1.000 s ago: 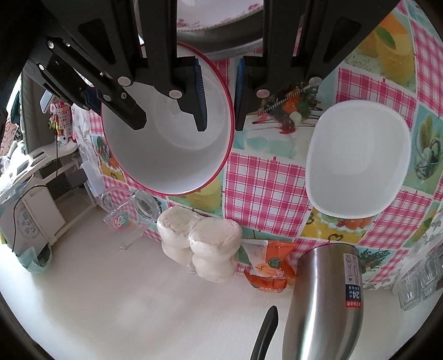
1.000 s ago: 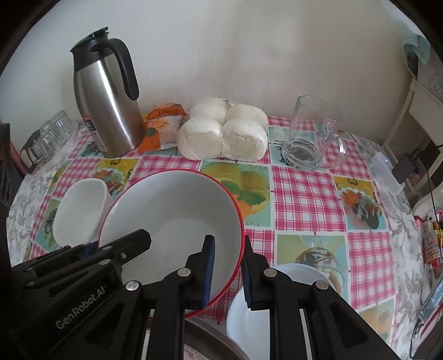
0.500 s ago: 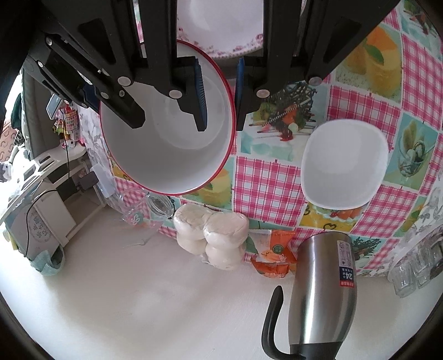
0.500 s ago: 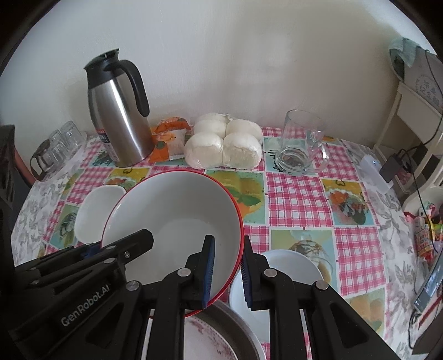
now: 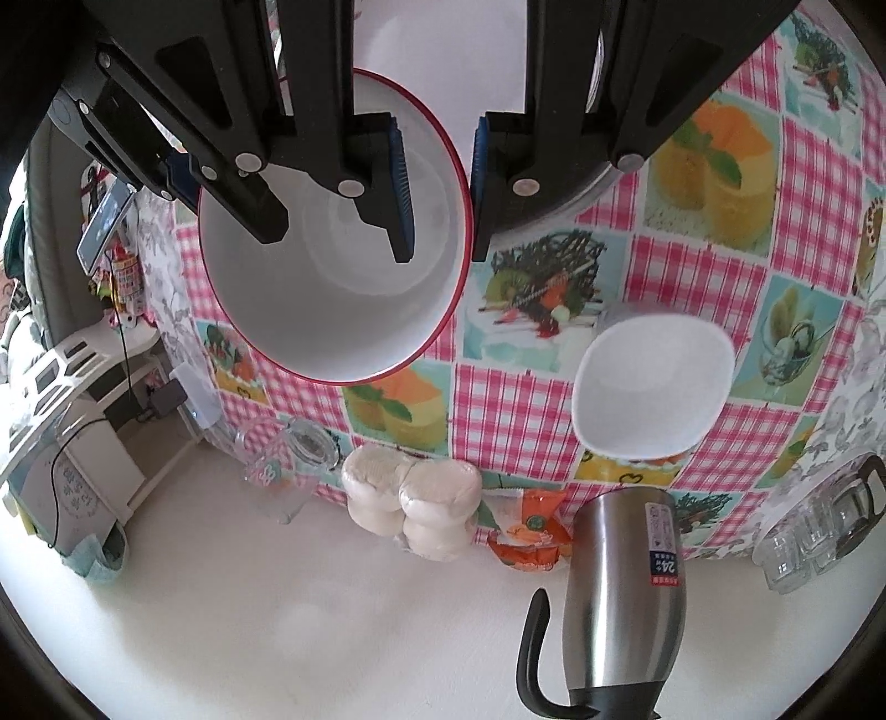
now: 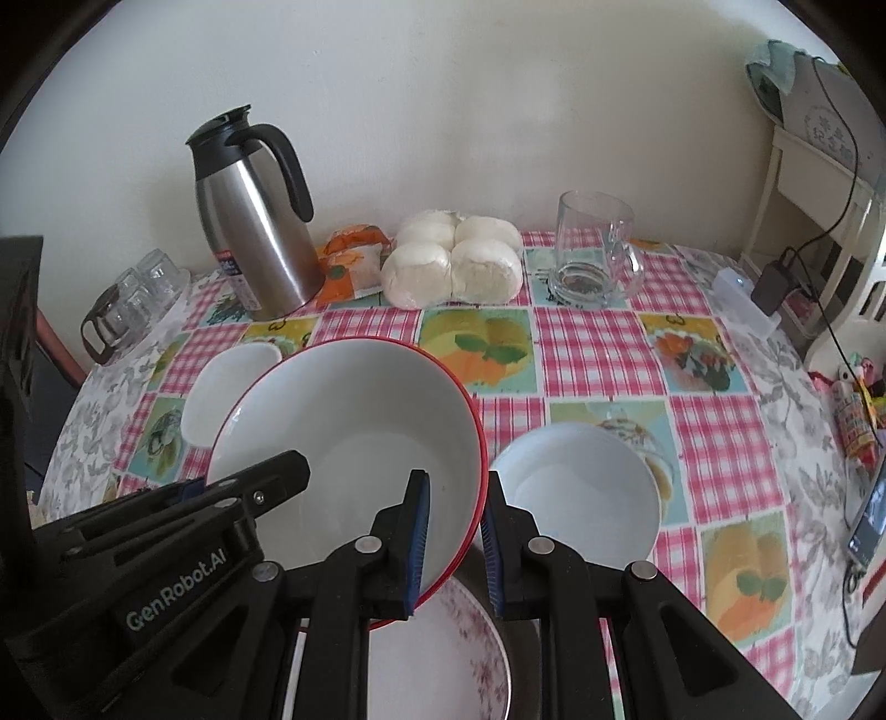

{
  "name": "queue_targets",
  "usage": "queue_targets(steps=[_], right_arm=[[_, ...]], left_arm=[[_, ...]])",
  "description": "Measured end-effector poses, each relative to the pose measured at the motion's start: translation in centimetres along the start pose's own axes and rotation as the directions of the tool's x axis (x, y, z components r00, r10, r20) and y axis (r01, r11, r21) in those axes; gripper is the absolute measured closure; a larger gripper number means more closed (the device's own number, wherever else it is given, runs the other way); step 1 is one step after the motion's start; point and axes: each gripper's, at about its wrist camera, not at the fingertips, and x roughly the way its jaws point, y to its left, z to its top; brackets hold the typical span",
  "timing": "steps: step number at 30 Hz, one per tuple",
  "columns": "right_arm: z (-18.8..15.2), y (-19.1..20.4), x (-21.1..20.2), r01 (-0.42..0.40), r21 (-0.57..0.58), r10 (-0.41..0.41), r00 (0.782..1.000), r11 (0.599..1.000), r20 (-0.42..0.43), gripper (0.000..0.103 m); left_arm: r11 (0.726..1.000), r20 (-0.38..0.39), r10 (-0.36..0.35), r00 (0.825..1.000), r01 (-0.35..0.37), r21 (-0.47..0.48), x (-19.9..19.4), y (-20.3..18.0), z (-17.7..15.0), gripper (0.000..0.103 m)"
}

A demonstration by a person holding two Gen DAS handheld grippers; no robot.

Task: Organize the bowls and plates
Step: 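Carry the red-rimmed bowl over the basin and lower it onto the floral plate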

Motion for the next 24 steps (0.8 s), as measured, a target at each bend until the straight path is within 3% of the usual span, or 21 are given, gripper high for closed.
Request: queue_targets(steps=[24], right_arm=[[-8.0, -0.5, -2.8, -0.108, 0.169, 0.102, 0.994, 0.980, 0.043, 0.083]], left_arm=[[0.995, -0.058, 0.080, 0.995, -0.076, 0.067, -2.2, -0.4, -5.1, 0.083]])
